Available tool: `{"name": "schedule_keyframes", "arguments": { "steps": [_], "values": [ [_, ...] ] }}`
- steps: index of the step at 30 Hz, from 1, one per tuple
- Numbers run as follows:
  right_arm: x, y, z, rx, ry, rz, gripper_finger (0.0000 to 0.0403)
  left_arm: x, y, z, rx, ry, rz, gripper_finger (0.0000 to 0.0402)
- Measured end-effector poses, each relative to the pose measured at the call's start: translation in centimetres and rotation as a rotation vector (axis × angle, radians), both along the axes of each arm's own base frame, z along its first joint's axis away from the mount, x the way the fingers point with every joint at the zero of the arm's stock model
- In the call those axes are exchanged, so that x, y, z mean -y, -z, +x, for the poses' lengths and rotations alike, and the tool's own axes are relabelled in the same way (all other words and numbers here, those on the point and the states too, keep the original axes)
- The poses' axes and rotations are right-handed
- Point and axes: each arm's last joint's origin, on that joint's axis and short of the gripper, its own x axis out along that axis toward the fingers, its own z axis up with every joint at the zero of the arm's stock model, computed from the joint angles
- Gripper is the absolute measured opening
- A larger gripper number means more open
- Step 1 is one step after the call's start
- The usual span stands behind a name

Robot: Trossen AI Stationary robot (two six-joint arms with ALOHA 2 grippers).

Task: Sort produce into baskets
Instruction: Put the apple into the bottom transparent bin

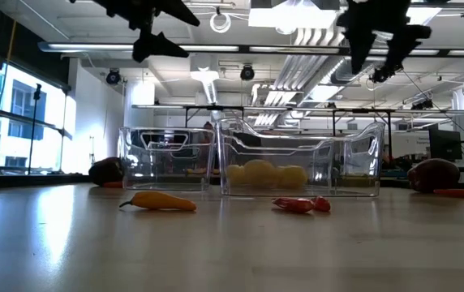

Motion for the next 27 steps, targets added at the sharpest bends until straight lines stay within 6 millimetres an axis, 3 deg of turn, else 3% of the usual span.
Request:
{"name": "schedule_keyframes", "arguments": {
  "steps": [5, 10, 16, 24, 27],
  "values": [
    [1.8, 1.9, -2.1, -0.099, 0.249, 0.113, 0.0371, 0.0, 0.2, -0.1, -0.006, -0.006, -0.004, 0.0315],
    [3.0, 7.1, -3.1, -0.141, 0.488, 0.192, 0.0371, 0.0, 0.2, -0.1, -0.007, -0.002, -0.006, 0.0315],
    [3.1, 12.7, -3.8, -0.036, 0.828, 0.034, 0.0371, 0.1, 0.2, -0.1, -0.002, 0.026, -0.019, 0.0315],
    [2.5, 15.9, -5.4, 0.018, 1.088, -0.052, 0.0371, 0.2, -0.4, -0.7, 0.012, 0.041, 0.021, 0.0315],
    [2.8, 15.9, -5.3, 0.058, 1.102, -0.131, 0.0371, 0.1, -0.6, -1.0, 0.018, 0.042, 0.034, 0.0315]
  ]
}}
